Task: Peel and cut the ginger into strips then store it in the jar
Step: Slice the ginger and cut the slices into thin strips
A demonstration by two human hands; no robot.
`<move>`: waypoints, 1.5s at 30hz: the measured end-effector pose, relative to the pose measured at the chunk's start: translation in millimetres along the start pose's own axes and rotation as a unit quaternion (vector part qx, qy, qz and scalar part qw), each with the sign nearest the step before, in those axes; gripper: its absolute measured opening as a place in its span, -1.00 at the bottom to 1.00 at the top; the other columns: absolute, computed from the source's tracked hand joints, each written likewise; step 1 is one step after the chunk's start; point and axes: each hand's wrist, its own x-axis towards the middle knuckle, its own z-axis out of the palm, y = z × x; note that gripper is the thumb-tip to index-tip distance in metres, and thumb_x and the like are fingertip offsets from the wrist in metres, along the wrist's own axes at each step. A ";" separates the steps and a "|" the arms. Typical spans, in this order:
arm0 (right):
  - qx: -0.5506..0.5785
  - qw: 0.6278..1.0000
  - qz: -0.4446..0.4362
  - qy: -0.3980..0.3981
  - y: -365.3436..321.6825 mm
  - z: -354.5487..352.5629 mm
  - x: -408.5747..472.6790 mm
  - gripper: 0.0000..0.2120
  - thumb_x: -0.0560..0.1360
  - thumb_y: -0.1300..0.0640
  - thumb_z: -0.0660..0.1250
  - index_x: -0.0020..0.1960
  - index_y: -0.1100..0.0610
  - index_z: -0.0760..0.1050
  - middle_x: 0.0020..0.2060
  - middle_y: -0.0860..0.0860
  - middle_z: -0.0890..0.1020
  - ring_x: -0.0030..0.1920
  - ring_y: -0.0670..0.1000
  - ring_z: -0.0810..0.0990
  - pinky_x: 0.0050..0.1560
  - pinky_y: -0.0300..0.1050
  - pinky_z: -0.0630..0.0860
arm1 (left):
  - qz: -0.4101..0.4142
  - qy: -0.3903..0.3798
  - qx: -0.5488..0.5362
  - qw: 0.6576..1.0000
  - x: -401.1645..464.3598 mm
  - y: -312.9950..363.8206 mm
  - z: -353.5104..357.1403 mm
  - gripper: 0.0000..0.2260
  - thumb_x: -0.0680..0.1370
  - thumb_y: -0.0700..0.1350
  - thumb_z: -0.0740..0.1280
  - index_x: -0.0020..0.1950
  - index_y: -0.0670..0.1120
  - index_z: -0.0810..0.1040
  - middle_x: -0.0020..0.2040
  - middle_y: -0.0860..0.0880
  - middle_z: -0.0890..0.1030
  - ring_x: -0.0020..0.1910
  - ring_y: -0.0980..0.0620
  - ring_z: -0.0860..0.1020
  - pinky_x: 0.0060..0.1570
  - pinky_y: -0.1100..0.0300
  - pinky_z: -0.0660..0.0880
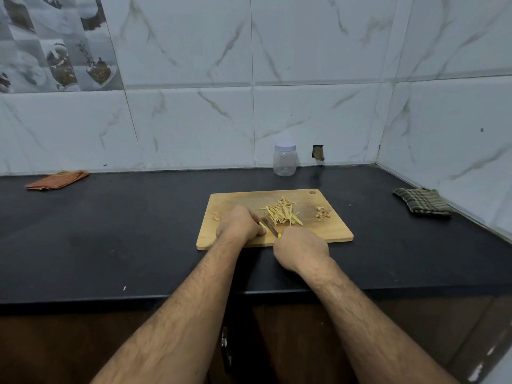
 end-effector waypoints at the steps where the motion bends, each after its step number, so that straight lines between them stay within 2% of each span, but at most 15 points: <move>1: 0.000 1.000 0.000 0.001 0.1 0.5 0.4 -0.75 0.62 0.11 0.16 0.19 0.13 0.54 0.11 0.06 0.61 -0.07 0.06 0.49 -0.07 -0.08 0.44 | 0.003 0.002 0.000 1.000 0.5 -0.3 -0.2 -0.76 0.45 0.00 0.54 0.10 0.06 0.69 0.07 0.06 0.67 0.04 0.03 0.57 -0.03 0.15 0.50; 4: 0.000 1.000 0.000 0.002 0.5 1.5 2.1 -0.75 0.62 0.10 0.16 0.19 0.13 0.53 0.11 0.06 0.61 -0.07 0.06 0.49 -0.07 -0.07 0.45 | 0.009 0.000 -0.019 1.000 0.9 -1.7 -1.6 -0.70 0.45 -0.03 0.54 0.17 0.02 0.65 0.11 0.04 0.64 0.00 0.06 0.50 -0.02 0.16 0.44; 8: -0.005 1.000 -0.006 0.005 0.6 3.6 4.1 -0.74 0.62 0.09 0.16 0.21 0.13 0.53 0.13 0.06 0.61 -0.06 0.06 0.48 -0.07 -0.08 0.44 | 0.008 -0.011 -0.027 1.000 0.7 -2.2 -2.3 -0.69 0.44 -0.02 0.55 0.16 0.03 0.66 0.05 0.05 0.64 0.03 0.04 0.54 0.06 0.13 0.49; 15: -0.011 1.000 -0.012 0.010 0.2 6.7 7.9 -0.74 0.62 0.09 0.16 0.21 0.11 0.54 0.13 0.06 0.62 0.08 0.09 0.58 -0.07 -0.07 0.43 | 0.003 0.004 0.024 1.000 -5.7 3.4 1.6 -0.82 0.47 0.01 0.49 0.07 0.12 0.71 0.03 0.04 0.67 0.03 0.00 0.58 -0.08 0.14 0.49; 18: -0.018 1.000 -0.015 0.009 0.3 7.6 8.6 -0.74 0.62 0.08 0.17 0.21 0.11 0.54 0.13 0.05 0.62 0.09 0.09 0.58 -0.06 -0.07 0.44 | 0.010 -0.003 0.025 1.000 -5.9 4.9 0.7 -0.84 0.49 -0.03 0.46 0.05 0.10 0.72 0.01 0.05 0.67 0.01 0.01 0.57 -0.10 0.16 0.48; 24: -0.025 0.999 -0.020 0.010 0.6 9.0 11.0 -0.74 0.63 0.07 0.17 0.22 0.09 0.54 0.12 0.04 0.61 -0.01 0.06 0.53 -0.10 -0.07 0.42 | 0.017 -0.017 0.027 0.999 -3.2 4.0 0.1 -0.87 0.47 -0.05 0.47 -0.01 0.10 0.73 -0.03 0.05 0.67 0.01 0.01 0.59 0.01 0.14 0.55; 28: -0.026 0.999 -0.021 0.007 1.2 9.5 12.6 -0.75 0.63 0.07 0.16 0.23 0.08 0.53 0.14 0.04 0.60 0.05 0.07 0.55 -0.09 -0.06 0.42 | 0.020 -0.015 0.029 0.999 -1.8 3.7 0.2 -0.88 0.47 -0.04 0.47 -0.01 0.10 0.73 -0.04 0.06 0.67 0.01 0.01 0.59 0.03 0.12 0.57; 32: -0.049 0.998 -0.031 -0.004 1.0 8.8 13.5 -0.75 0.65 0.09 0.14 0.22 0.08 0.52 0.13 0.04 0.60 -0.03 0.06 0.49 -0.09 -0.06 0.40 | 0.017 -0.019 0.025 0.999 -0.6 2.4 0.8 -0.88 0.46 -0.04 0.48 -0.01 0.11 0.73 -0.05 0.06 0.68 0.01 0.01 0.60 0.02 0.13 0.57; 37: -0.102 0.994 -0.042 -0.022 -6.4 0.8 14.9 -0.76 0.65 0.13 0.15 0.21 0.11 0.53 0.12 0.04 0.62 0.06 0.09 0.58 -0.11 -0.07 0.43 | 0.020 -0.019 0.022 0.999 0.8 0.9 0.5 -0.85 0.45 -0.03 0.49 0.01 0.12 0.72 -0.01 0.09 0.68 0.01 0.04 0.59 0.03 0.14 0.56; 45: -0.108 0.993 -0.031 -0.027 3.4 5.1 -3.4 -0.75 0.65 0.09 0.15 0.22 0.09 0.53 0.14 0.05 0.60 0.09 0.10 0.58 -0.08 -0.01 0.43 | 0.027 -0.015 0.024 0.999 -1.3 0.3 -0.9 -0.84 0.46 -0.01 0.49 0.03 0.10 0.72 -0.02 0.09 0.68 0.01 0.06 0.59 0.00 0.16 0.54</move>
